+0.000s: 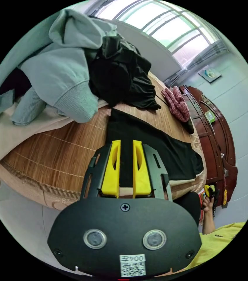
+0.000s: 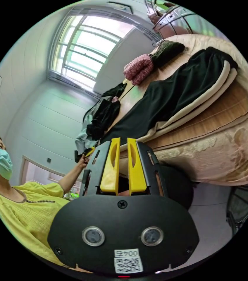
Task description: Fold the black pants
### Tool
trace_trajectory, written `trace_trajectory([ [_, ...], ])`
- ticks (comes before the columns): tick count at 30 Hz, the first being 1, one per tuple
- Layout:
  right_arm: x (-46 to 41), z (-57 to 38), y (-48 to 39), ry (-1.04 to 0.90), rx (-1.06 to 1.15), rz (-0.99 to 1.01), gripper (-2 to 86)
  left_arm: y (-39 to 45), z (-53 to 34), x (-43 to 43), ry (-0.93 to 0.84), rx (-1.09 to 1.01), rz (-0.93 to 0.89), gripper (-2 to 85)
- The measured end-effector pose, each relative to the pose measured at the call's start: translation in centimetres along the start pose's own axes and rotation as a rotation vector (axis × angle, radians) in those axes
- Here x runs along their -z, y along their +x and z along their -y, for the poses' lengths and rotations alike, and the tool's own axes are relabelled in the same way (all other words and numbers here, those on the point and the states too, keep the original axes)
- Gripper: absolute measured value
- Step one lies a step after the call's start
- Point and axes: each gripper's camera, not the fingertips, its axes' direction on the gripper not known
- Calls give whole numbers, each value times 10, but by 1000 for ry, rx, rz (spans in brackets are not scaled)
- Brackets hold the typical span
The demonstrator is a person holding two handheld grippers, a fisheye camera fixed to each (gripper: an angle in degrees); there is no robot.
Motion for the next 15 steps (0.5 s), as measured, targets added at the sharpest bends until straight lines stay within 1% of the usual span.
trace_trajectory([
  [2, 0, -4, -4, -8, -30, 62, 51, -18, 13, -8, -25, 42, -17, 84],
  [4, 4, -1, -9, -43, -27, 44, 48, -31, 23, -16, -50, 66, -41, 93],
  [8, 26, 9, -13, -52, -39, 28, 34, -51, 38, -25, -103, 75, -45, 94],
  [15, 52, 19, -18, -92, -54, 36, 2, -82, 48, -34, -193, 86, -191, 79],
])
